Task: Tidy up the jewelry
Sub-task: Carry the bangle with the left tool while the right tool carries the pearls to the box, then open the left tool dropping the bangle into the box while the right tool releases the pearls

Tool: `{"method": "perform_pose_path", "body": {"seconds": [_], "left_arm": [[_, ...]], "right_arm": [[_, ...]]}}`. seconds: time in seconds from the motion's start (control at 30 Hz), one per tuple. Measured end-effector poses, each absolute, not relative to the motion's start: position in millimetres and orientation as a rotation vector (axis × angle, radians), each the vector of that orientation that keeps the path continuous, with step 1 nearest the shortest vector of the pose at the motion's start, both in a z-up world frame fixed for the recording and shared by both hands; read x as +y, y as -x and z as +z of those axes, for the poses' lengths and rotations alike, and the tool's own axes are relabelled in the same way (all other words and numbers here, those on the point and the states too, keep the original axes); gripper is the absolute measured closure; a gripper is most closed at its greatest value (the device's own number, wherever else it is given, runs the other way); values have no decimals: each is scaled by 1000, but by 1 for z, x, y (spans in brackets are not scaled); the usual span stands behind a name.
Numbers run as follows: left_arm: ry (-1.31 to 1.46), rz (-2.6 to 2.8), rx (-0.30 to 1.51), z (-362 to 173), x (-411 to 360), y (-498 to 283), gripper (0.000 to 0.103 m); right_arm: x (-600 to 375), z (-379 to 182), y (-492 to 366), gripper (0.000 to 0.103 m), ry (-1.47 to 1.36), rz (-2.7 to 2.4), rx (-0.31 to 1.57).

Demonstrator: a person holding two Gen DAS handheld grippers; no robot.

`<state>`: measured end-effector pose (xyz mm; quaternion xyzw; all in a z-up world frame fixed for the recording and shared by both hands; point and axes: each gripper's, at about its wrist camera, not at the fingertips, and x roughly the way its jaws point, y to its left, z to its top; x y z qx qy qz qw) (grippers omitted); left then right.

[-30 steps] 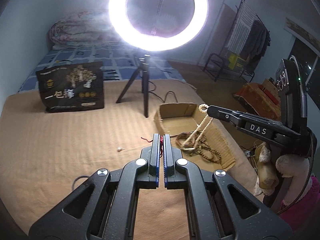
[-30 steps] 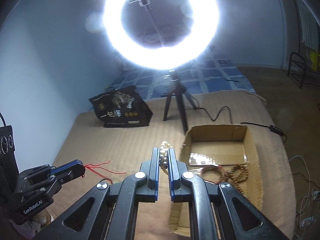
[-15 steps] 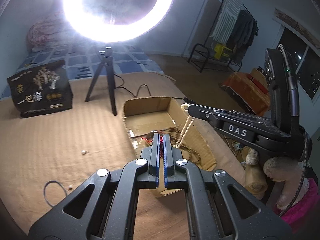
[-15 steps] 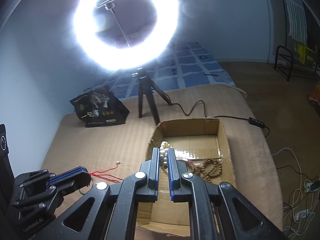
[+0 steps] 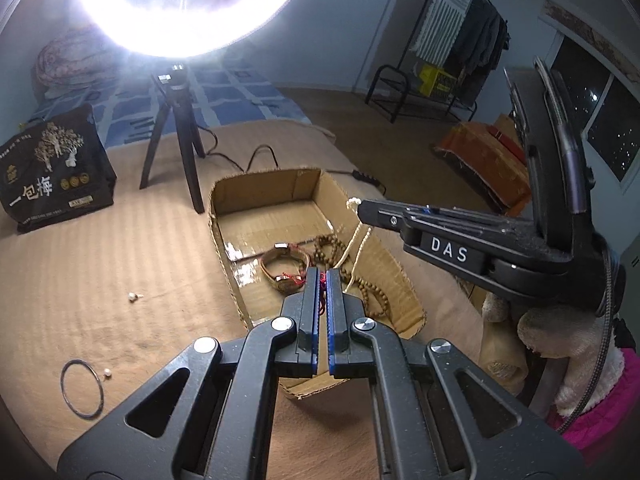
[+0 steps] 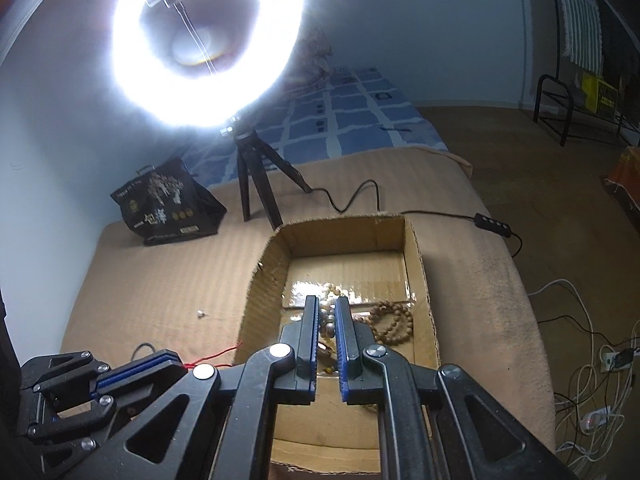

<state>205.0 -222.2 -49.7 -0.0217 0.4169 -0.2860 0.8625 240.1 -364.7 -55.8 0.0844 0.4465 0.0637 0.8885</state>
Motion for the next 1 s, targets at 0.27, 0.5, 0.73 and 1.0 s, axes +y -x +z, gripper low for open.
{"method": "perform_pose_path", "body": {"seconds": [0.27,0.5,0.73,1.0], "left_arm": [[22,-585,933,-77,-227,-207,103],[-1,-571,963,-93,-227,-207,103],[-14,-564,976,-101,-228,-207,103],[-5,-533,965,-102,-222,-206,51]], "right_arm": [[-371,-75,-246,98,-187,119,978],[-373,-90,-251,98,-206,114,1021],[-371,-96,-251,77,-193,108,1038],[-371,-94,-250,33,-183,70,1028]]}}
